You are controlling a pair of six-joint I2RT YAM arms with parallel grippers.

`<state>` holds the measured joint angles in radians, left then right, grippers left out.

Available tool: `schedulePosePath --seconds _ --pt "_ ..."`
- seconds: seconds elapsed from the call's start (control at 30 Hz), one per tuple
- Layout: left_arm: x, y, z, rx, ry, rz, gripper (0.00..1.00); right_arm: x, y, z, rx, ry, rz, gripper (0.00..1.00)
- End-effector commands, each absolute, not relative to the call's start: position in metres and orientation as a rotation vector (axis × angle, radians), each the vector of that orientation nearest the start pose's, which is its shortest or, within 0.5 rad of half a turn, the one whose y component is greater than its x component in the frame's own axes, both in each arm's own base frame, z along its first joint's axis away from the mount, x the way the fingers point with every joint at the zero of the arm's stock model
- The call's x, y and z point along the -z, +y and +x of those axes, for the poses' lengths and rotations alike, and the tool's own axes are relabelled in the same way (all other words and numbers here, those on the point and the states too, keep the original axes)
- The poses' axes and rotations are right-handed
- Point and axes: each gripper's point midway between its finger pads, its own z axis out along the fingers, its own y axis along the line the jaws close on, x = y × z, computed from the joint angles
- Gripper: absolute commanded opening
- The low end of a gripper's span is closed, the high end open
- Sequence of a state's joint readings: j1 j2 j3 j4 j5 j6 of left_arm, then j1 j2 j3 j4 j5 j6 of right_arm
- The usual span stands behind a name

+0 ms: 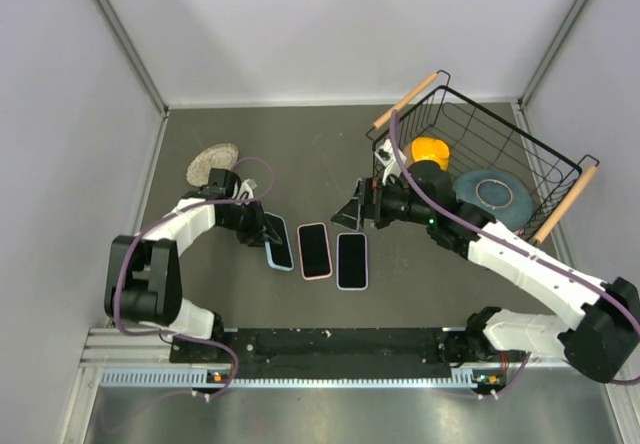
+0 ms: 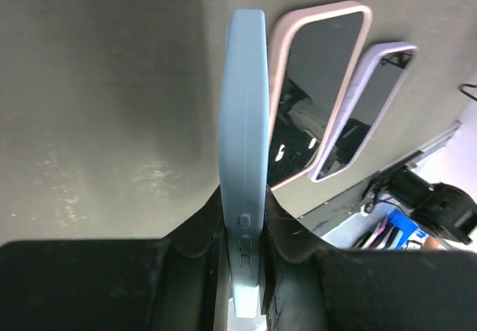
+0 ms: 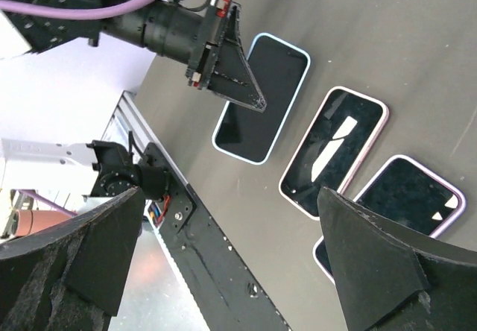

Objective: Put the phone into the phone case

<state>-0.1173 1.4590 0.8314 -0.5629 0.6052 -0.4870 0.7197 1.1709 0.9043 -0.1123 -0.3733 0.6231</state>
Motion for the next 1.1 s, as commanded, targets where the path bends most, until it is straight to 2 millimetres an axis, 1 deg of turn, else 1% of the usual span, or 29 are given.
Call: schedulePosePath --seconds 0.0,0.1,0.13,0.17,0.2,0.27,0.3,0.33,0.37,0.4,0.47,0.6,0.63,0.7,0.73,0.8,0.87,0.9,0.93,0.97,1.0,1.03,1.07 --pt "-0.068 -0.137 0.261 0.911 2.807 -0.335 0.0 -0.235 0.293 0.212 -1.137 2.097 -0.4 0.99" --pt "-0.059 -0.136 0.261 0.913 2.823 -0.362 0.0 -0.237 0.291 0.207 -1.147 2.096 -0.415 0.99" --pt "-0.053 -0.137 0.258 0.929 2.843 -0.375 0.0 -0.237 0.291 0.207 -1.143 2.094 -0.423 0.99" --pt "-0.05 -0.139 0.259 0.946 2.845 -0.377 0.0 -0.242 0.291 0.21 -1.137 2.084 -0.423 0.99" --pt "-0.046 -0.139 0.257 0.951 2.859 -0.388 0.0 -0.238 0.291 0.21 -1.121 2.101 -0.433 0.99" --pt "-0.036 -0.137 0.253 0.938 2.89 -0.406 0.03 -0.244 0.292 0.213 -1.113 2.098 -0.442 0.99" --pt "-0.033 -0.135 0.252 0.919 2.903 -0.413 0.06 -0.243 0.292 0.213 -1.107 2.109 -0.446 0.99" --pt "-0.028 -0.133 0.249 0.898 2.921 -0.424 0.14 -0.244 0.292 0.212 -1.106 2.109 -0.447 0.99" --pt "-0.025 -0.13 0.249 0.868 2.929 -0.434 0.21 -0.247 0.292 0.213 -1.107 2.105 -0.445 0.99" --pt "-0.025 -0.128 0.248 0.855 2.936 -0.442 0.29 -0.248 0.291 0.213 -1.103 2.104 -0.438 0.99" --pt "-0.025 -0.124 0.248 0.835 2.935 -0.456 0.43 -0.25 0.288 0.213 -1.093 2.101 -0.434 0.99" --pt "-0.037 -0.116 0.251 0.755 2.907 -0.446 0.49 -0.247 0.283 0.209 -1.056 2.128 -0.461 0.99" --pt "-0.045 -0.113 0.252 0.731 2.882 -0.448 0.51 -0.247 0.28 0.208 -1.044 2.135 -0.463 0.99" --pt "-0.052 -0.109 0.252 0.694 2.855 -0.475 0.55 -0.246 0.274 0.206 -1.009 2.155 -0.468 0.99" --pt "-0.058 -0.104 0.254 0.655 2.828 -0.483 0.56 -0.246 0.272 0.204 -1.003 2.159 -0.471 0.99" --pt "-0.064 -0.1 0.253 0.63 2.808 -0.518 0.58 -0.248 0.267 0.2 -0.991 2.158 -0.473 0.99" --pt "-0.074 -0.095 0.256 0.595 2.747 -0.542 0.59 -0.249 0.262 0.198 -0.979 2.157 -0.46 0.99" --pt "-0.08 -0.096 0.253 0.612 2.705 -0.556 0.61 -0.252 0.26 0.196 -0.982 2.144 -0.459 0.99" --pt "-0.083 -0.096 0.253 0.619 2.679 -0.558 0.78 -0.254 0.258 0.195 -0.982 2.138 -0.455 0.99" --pt "-0.087 -0.094 0.254 0.603 2.65 -0.563 0.82 -0.253 0.256 0.196 -0.971 2.137 -0.442 0.99" --pt "-0.092 -0.094 0.253 0.613 2.62 -0.553 0.84 -0.256 0.254 0.195 -0.972 2.13 -0.422 0.99" --pt "-0.097 -0.095 0.253 0.624 2.604 -0.535 0.89 -0.257 0.252 0.195 -0.971 2.134 -0.405 0.99" --pt "-0.102 -0.097 0.252 0.646 2.592 -0.514 0.9 -0.257 0.25 0.196 -0.962 2.137 -0.384 0.99"
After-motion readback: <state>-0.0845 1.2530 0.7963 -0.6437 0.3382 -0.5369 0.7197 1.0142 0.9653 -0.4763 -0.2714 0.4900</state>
